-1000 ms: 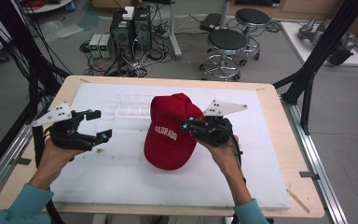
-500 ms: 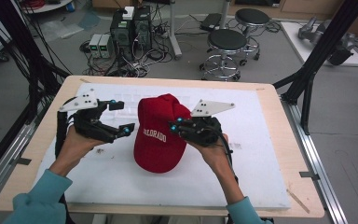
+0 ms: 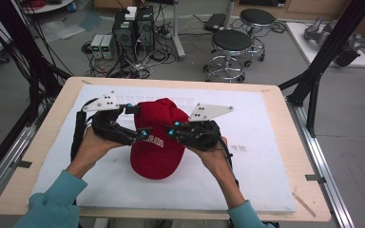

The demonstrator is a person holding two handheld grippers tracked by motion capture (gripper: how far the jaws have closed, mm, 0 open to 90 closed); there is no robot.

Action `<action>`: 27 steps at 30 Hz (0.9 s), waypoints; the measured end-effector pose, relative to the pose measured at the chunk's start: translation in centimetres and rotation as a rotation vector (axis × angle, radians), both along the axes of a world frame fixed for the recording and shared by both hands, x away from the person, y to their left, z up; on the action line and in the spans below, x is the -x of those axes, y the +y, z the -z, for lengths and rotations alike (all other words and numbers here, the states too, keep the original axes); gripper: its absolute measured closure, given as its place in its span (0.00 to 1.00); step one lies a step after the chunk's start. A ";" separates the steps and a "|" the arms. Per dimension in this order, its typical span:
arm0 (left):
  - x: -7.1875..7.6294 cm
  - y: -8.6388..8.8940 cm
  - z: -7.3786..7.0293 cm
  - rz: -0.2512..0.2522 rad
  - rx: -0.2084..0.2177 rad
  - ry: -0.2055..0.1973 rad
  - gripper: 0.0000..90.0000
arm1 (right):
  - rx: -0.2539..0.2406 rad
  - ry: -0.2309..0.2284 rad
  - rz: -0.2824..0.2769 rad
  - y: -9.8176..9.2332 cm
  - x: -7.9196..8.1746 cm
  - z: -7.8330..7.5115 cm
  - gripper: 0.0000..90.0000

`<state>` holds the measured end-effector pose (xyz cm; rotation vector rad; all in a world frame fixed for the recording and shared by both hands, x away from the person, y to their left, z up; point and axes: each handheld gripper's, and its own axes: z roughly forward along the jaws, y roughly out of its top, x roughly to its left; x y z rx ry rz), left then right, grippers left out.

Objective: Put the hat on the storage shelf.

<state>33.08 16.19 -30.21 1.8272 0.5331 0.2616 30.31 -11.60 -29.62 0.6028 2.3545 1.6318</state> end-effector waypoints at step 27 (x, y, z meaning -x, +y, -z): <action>0.3 -0.4 0.2 0.087 -0.011 0.005 0.78 | 0.000 -0.037 -0.019 0.9 0.0 -0.3 0.96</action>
